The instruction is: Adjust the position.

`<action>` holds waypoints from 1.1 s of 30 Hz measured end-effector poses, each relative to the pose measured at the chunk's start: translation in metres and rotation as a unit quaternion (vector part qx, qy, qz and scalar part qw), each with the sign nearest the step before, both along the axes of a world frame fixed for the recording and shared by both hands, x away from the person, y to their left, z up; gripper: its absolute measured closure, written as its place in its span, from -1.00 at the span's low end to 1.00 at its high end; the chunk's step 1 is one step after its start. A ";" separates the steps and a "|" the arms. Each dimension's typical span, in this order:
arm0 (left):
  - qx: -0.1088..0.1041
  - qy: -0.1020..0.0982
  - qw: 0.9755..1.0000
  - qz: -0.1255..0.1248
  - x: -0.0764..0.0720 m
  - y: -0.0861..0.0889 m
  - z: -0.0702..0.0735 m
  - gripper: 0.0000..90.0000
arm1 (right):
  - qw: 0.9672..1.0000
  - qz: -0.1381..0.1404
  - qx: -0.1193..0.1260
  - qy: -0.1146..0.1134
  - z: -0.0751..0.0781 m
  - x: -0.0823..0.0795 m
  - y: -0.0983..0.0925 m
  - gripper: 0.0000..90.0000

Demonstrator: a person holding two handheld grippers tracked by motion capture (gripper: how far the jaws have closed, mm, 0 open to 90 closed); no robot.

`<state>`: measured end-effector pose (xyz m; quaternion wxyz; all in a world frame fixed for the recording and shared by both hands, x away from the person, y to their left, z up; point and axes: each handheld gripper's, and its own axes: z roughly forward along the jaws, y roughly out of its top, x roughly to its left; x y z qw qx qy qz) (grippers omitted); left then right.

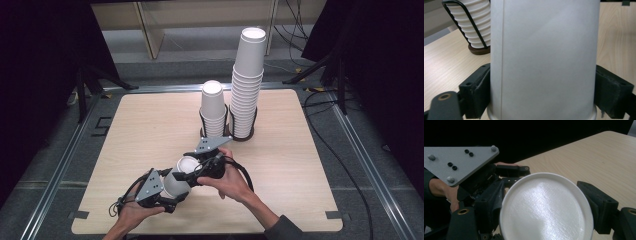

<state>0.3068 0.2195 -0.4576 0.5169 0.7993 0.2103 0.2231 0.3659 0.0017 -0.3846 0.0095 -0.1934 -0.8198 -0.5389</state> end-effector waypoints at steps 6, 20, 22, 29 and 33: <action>-0.045 -0.009 0.999 -0.003 0.002 0.002 -0.001 -0.85 | 0.999 0.006 0.022 -0.025 0.003 0.006 -0.004 -0.40; -0.137 -0.028 0.990 -0.008 0.005 0.014 0.005 -0.91 | 0.996 -0.001 0.093 0.000 0.017 0.015 -0.022 -0.40; -0.130 -0.024 0.991 -0.006 0.004 0.015 0.006 -0.91 | 0.995 -0.001 0.097 -0.001 0.017 0.016 -0.022 -0.40; -0.133 -0.029 0.991 -0.004 0.003 0.013 0.006 -0.93 | 0.994 -0.003 0.105 0.014 0.018 0.015 -0.023 -0.40; -0.134 -0.033 0.990 -0.001 0.002 0.015 0.008 -0.89 | 0.994 -0.002 0.107 0.017 0.018 0.015 -0.023 -0.40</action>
